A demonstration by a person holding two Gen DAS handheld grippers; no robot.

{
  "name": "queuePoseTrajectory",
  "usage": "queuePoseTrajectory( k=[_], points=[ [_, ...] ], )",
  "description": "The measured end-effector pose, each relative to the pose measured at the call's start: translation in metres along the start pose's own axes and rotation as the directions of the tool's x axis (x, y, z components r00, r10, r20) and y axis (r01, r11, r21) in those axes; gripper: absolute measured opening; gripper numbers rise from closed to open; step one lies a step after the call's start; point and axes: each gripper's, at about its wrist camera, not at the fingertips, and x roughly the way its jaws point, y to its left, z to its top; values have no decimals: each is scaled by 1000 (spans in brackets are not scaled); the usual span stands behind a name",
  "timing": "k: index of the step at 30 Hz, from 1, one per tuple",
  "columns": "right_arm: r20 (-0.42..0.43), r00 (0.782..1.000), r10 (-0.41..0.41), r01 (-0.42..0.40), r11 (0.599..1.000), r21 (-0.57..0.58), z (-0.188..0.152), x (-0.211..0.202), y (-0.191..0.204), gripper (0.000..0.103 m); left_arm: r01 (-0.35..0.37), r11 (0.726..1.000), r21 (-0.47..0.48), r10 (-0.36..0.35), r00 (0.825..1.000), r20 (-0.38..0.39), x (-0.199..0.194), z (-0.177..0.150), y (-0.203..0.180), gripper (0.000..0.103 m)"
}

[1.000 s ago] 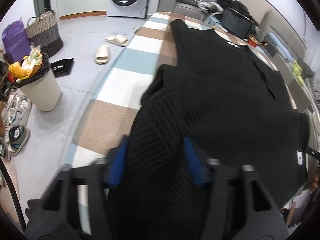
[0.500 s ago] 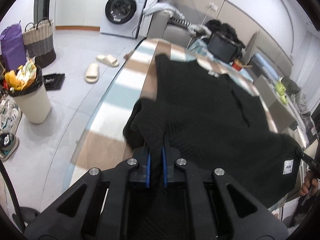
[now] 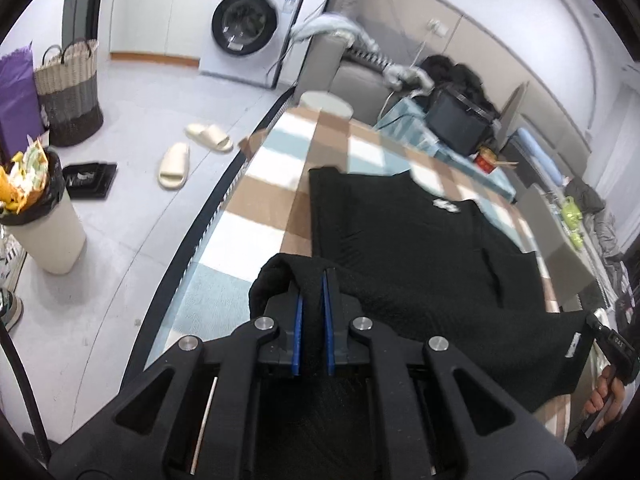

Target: Fold small clothes

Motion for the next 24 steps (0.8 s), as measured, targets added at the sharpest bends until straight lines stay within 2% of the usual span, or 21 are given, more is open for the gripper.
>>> queuePoseTrajectory(
  k=[2,4,6,8,9,11,13,19,24],
  points=[
    [-28,999,-27,27,1000,-7,2,15,-1,5,-20,1000,6,20,999,-41,23,2,1,6],
    [-75,995,-71,72,997,5,2,30,-6,15,-52,999,-3,52,994,-100,42,-2,3,8],
    [-142,986,-90,96,995,34,1,43,-15,21,-67,998,-14,64,988,-139,51,-5,8,15],
    [-183,980,-82,94,994,58,-1,47,-22,37,-75,997,-21,71,987,-144,52,-9,12,31],
    [-188,980,-64,79,994,72,-2,45,-26,45,-82,996,-30,77,987,-141,50,-11,14,36],
    [-189,981,-37,54,995,87,-4,39,-30,46,-101,994,-42,95,986,-134,43,-18,19,58],
    [-196,980,-23,44,994,104,-8,29,-36,51,-115,992,-52,108,987,-122,33,-25,23,60],
    [-225,974,20,10,991,133,-33,1,-52,54,-112,990,-80,101,985,-138,8,-50,37,60],
    [-294,952,90,-56,991,123,-61,-2,-49,54,-126,988,-86,113,983,-142,-4,-67,36,60]
  ],
)
